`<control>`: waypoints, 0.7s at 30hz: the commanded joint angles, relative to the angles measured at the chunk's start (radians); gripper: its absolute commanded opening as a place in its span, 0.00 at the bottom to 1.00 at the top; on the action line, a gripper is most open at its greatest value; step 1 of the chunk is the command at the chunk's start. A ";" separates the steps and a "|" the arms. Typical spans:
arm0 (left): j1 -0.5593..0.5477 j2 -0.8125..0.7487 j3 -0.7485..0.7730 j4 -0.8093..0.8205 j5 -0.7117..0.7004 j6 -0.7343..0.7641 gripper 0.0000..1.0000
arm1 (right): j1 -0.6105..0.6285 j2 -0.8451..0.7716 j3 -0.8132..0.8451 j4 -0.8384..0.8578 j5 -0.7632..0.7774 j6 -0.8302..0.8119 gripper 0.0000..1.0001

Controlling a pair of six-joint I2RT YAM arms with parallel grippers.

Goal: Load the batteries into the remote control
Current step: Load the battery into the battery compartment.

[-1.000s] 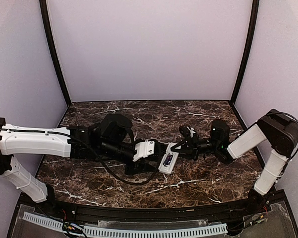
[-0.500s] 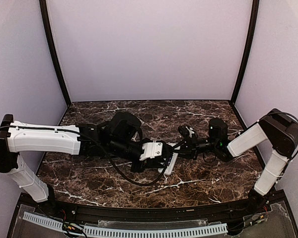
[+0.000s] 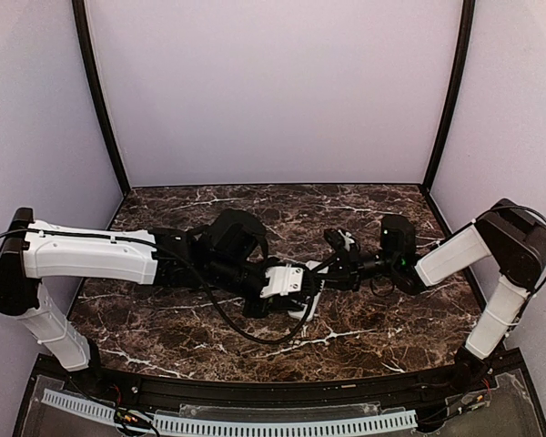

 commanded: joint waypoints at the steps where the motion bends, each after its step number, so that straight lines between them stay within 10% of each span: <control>1: -0.005 0.014 0.026 -0.030 -0.027 0.031 0.18 | 0.014 -0.024 0.022 0.021 -0.024 -0.013 0.00; 21: 0.000 0.082 0.075 -0.098 -0.113 0.041 0.10 | 0.027 -0.034 0.033 0.015 -0.027 -0.020 0.00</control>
